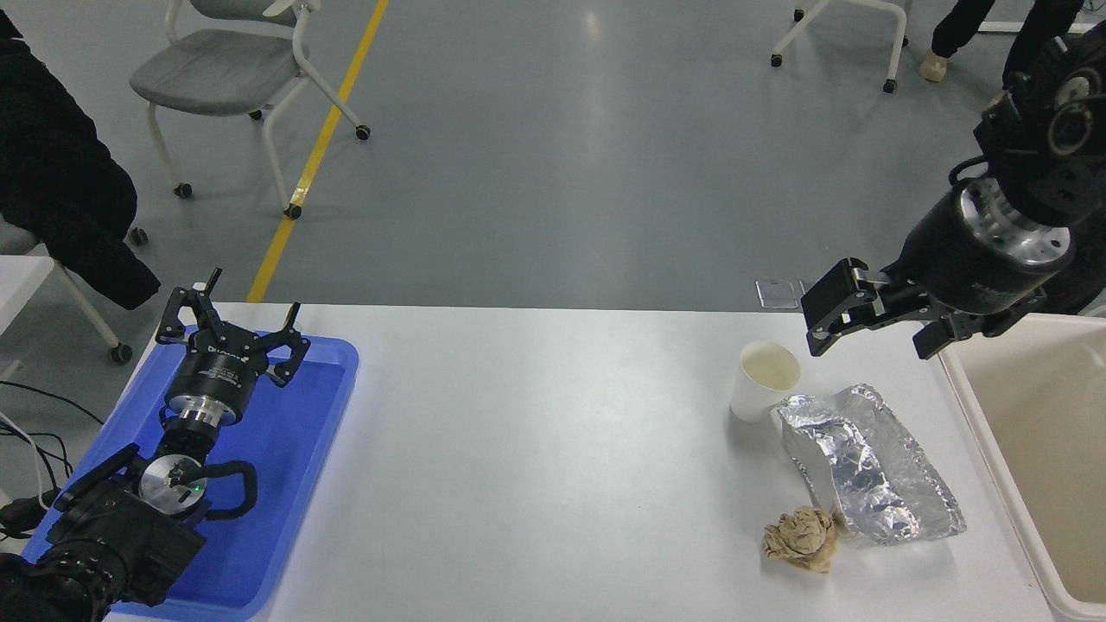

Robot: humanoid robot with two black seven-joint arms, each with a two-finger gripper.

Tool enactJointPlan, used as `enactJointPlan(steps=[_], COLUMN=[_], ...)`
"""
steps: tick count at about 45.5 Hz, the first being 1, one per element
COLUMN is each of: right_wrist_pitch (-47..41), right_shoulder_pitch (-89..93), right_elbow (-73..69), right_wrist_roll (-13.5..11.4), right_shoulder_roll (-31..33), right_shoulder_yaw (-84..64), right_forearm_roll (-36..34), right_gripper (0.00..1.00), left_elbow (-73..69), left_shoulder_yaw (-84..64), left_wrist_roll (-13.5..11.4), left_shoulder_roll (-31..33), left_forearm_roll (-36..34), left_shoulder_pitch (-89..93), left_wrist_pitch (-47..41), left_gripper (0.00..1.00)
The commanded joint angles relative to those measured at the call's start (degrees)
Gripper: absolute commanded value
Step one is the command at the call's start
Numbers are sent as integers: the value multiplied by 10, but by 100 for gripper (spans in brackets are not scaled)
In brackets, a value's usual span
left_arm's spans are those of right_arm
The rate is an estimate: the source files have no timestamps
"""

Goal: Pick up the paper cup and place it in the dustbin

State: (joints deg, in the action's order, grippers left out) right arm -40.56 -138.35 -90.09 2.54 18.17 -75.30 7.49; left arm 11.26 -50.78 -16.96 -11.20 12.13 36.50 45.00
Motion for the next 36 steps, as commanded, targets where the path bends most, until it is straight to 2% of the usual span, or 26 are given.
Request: enactJointPlan(steps=[1,7,16,30,36], right_wrist_pitch=[36,77,123,190,232], right_shoulder_pitch=[45,123,250,431,501], right_elbow=[41,111,212,358,409], right_wrist_roll=[0,1,3,3,3], right_shoulder_roll=[-8,-8,-8,-35,-37], right_shoulder_yaw=[9,25,78,140,164], right_forearm_roll=[4,32,125,137,170], right_gripper=[100,100,100,100,100], left_elbow=[1,1,1,1,1], left_shoulder_yaw=[0,1,1,1,1], left_wrist_roll=[0,0,0,0,0], left_shoulder_roll=[2,3,4,4,4], left_forearm_roll=[0,0,0,0,0], left_shoulder_pitch=[0,1,1,1,1], left_wrist_pitch=[0,0,0,0,0], left_gripper=[100,100,100,100,100])
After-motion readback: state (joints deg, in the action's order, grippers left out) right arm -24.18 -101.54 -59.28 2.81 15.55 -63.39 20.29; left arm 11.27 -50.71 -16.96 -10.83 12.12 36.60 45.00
